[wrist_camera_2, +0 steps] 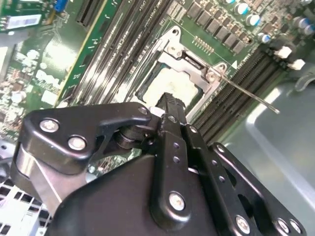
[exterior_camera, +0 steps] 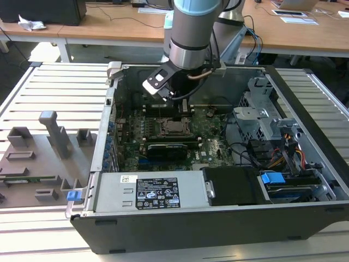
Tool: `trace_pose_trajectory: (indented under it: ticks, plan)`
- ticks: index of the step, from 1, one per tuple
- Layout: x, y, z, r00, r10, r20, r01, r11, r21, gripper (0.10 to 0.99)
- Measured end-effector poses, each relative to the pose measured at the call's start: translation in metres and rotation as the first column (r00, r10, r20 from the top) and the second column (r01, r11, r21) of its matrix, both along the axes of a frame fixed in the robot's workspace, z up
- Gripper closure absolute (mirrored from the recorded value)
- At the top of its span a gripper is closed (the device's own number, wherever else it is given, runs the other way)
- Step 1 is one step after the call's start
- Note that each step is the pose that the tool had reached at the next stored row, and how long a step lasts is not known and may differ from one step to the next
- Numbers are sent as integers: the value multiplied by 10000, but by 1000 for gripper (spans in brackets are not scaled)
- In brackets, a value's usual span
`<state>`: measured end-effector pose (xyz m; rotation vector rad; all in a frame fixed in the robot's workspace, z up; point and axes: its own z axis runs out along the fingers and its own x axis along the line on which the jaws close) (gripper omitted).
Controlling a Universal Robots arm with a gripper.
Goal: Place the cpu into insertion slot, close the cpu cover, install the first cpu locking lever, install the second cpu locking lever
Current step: 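Close the cpu cover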
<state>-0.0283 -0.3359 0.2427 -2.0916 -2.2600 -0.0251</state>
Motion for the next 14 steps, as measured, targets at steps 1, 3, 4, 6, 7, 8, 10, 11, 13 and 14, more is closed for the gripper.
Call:
trace_pose_trajectory:
  ticks: [1, 3, 4, 6, 7, 8, 10, 11, 13, 14]
  plan:
    - [0, 0, 25, 10000, 0, 1, 0, 10000, -2, 980]
    - [0, 0, 68, 10000, -1, 0, 1, 10000, -4, 980]
    - [0, 0, 90, 10000, -1, 0, 1, 10000, -5, 980]
    - [0, 0, 126, 10000, -1, 0, 1, 10000, -6, 980]
    - [0, 0, 145, 10000, -1, 0, 1, 10000, -7, 980]
    - [0, 0, 166, 10000, 0, 0, 0, 10000, -10, 980]
    - [0, 0, 191, 10000, 0, 0, 0, 10000, -15, 980]
    - [0, 0, 203, 10000, 0, 0, 0, 10000, -17, 980]
    - [0, 0, 227, 10000, -1, 1, 1, 10000, -18, 980]
    - [0, 0, 246, 10000, 0, 1, 0, 10000, -21, 980]
